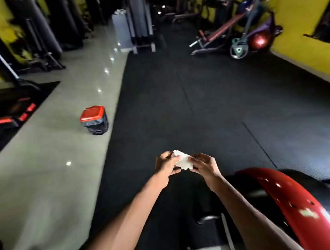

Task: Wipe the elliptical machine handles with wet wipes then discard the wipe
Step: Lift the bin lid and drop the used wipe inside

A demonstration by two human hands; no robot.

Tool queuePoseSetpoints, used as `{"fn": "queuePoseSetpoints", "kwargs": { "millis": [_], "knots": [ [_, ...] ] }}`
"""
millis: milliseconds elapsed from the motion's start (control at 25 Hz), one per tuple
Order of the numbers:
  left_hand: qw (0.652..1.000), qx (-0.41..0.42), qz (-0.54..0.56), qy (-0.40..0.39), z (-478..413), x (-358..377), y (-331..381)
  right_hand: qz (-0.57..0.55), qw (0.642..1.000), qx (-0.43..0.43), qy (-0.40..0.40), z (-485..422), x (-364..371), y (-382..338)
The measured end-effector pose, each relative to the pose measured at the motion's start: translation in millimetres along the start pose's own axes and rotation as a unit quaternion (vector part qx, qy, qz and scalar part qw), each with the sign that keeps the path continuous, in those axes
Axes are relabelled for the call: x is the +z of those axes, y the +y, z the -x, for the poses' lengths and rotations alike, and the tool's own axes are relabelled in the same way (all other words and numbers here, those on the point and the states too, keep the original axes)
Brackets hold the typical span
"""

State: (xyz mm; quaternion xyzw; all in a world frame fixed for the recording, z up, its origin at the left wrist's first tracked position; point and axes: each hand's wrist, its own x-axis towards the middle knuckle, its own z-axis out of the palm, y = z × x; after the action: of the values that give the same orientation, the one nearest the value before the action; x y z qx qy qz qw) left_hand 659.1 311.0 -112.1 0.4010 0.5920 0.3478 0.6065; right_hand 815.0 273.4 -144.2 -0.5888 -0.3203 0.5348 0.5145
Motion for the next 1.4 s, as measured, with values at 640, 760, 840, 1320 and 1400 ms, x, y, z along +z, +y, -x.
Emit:
{"fn": "queuePoseSetpoints", "kwargs": {
  "millis": [640, 760, 840, 1320, 1400],
  "knots": [
    [0.963, 0.017, 0.163, 0.212, -354.7, -233.1, 178.9, 0.108, 0.976, -0.001, -0.191, -410.6, 336.0, -102.7],
    [0.964, 0.015, 0.171, 0.203, -424.3, -284.3, 215.7, 0.105, 0.974, 0.003, -0.203, -473.0, 402.8, -128.2],
    [0.961, -0.001, 0.173, 0.214, -474.8, -315.6, 239.6, 0.116, 0.972, 0.002, -0.203, -519.8, 444.7, -143.4],
    [0.934, -0.045, 0.213, 0.283, -756.4, -479.7, 345.3, 0.113, 0.959, 0.042, -0.256, -804.8, 680.0, -179.4],
    [0.926, -0.051, 0.226, 0.296, -795.3, -505.5, 364.9, 0.126, 0.949, 0.047, -0.284, -848.4, 719.1, -189.4]
  ]
}}
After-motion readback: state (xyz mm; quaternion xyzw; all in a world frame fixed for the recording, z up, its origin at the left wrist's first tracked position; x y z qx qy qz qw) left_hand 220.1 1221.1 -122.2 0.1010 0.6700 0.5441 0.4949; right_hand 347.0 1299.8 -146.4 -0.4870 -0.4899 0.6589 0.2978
